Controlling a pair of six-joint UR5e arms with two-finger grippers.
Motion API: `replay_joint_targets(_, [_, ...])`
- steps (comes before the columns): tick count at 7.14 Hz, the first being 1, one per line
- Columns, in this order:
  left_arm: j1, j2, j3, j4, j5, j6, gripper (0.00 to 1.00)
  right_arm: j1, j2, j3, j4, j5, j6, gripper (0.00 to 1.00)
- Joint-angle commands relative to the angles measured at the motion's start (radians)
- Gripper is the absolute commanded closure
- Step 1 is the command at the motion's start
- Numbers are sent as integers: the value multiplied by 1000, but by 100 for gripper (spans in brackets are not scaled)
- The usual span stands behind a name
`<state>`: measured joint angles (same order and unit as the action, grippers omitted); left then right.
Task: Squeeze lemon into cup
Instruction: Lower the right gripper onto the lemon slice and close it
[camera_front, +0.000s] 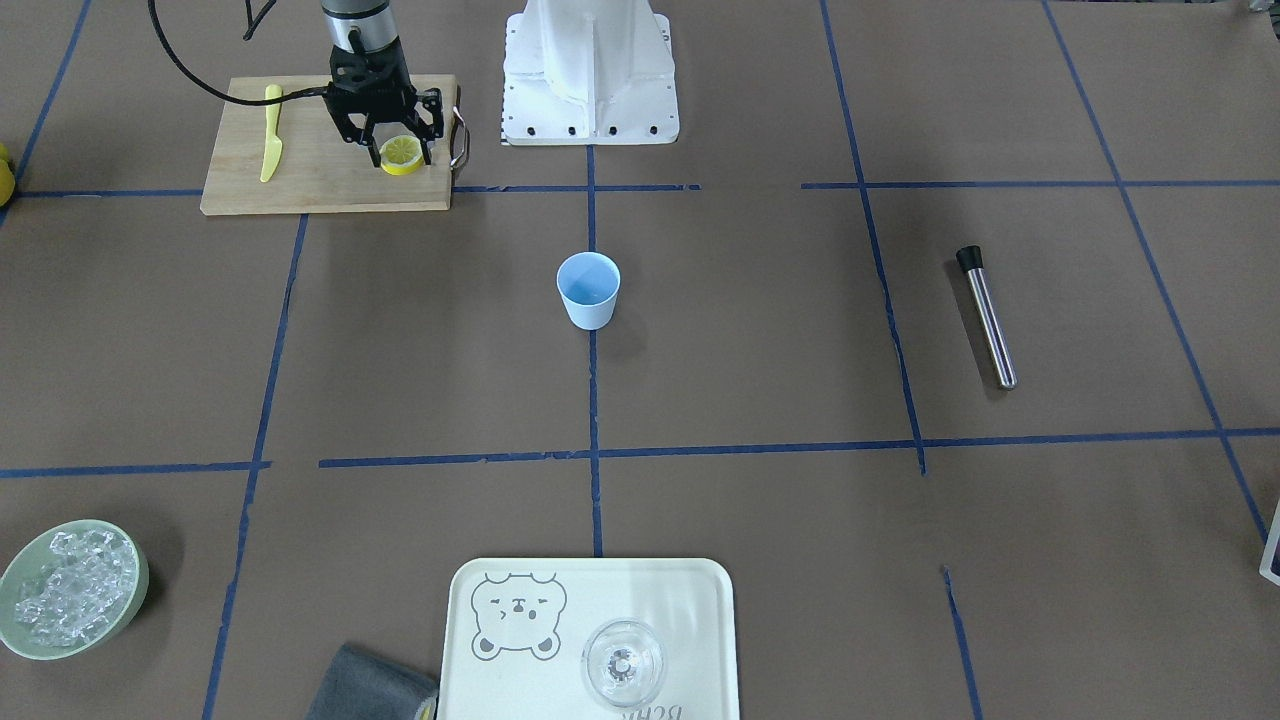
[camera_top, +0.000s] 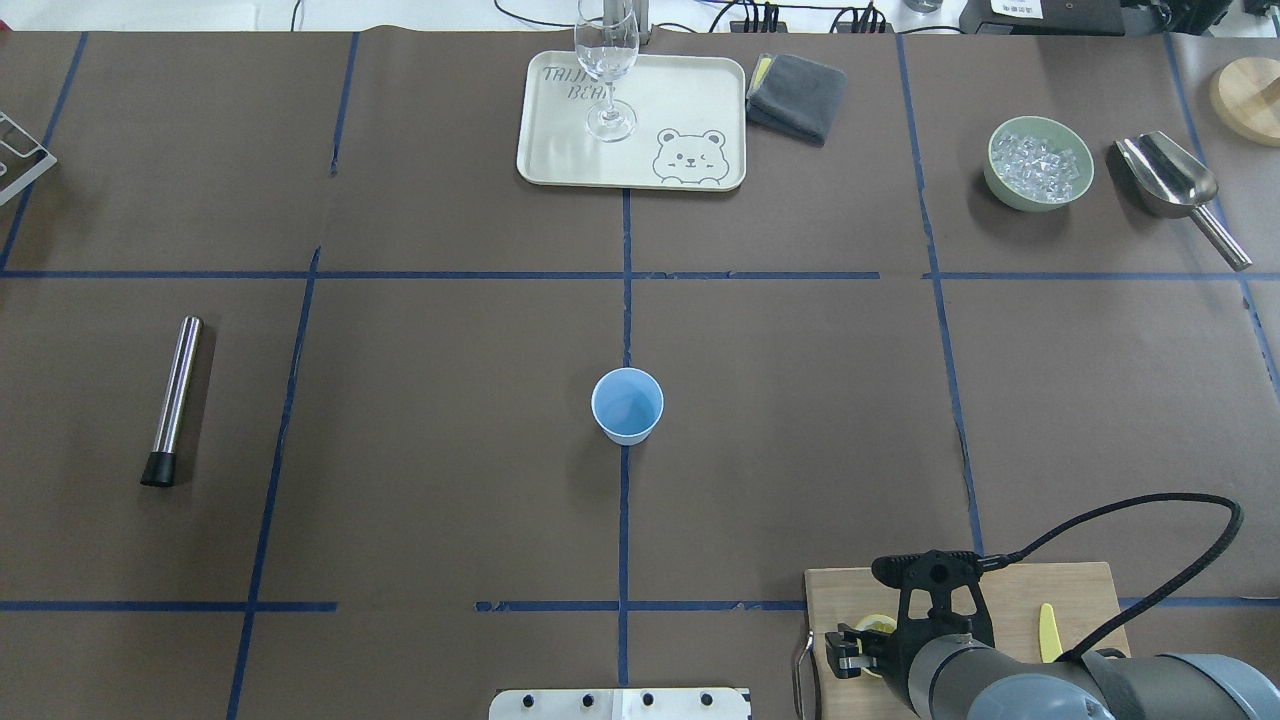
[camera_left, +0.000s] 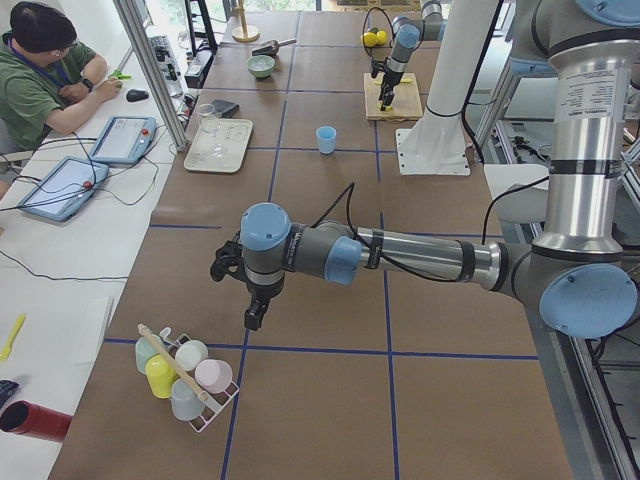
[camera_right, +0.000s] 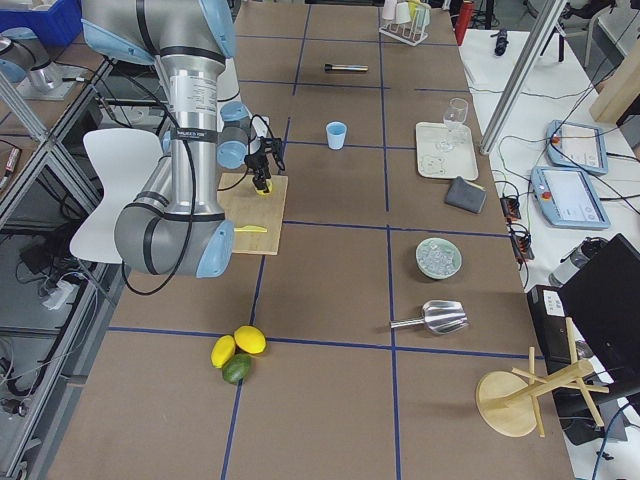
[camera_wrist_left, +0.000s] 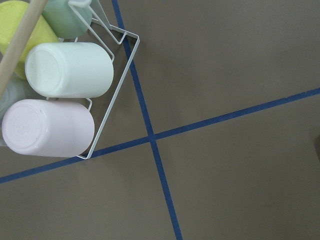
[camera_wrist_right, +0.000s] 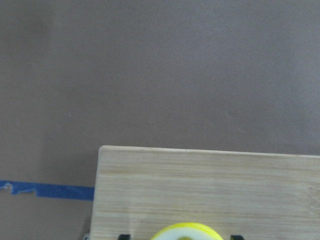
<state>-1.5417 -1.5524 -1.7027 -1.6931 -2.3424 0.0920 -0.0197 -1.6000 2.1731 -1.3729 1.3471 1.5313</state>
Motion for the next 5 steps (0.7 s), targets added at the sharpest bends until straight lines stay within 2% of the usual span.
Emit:
replay_joint_targets(1, [0, 0, 0, 1, 0, 0, 0, 1, -1, 2, 0, 7, 0, 33])
replay_joint_targets(2, [0, 0, 0, 1, 0, 0, 0, 3, -3, 2, 0, 7, 0, 35])
replay_joint_targets(3, [0, 0, 0, 1, 0, 0, 0, 4, -4, 5, 0, 9, -2, 32])
replay_joint_targets(4, [0, 0, 0, 1, 0, 0, 0, 4, -4, 5, 0, 13, -2, 11])
replay_joint_targets(5, [0, 0, 0, 1, 0, 0, 0, 4, -4, 8, 0, 24, -2, 8])
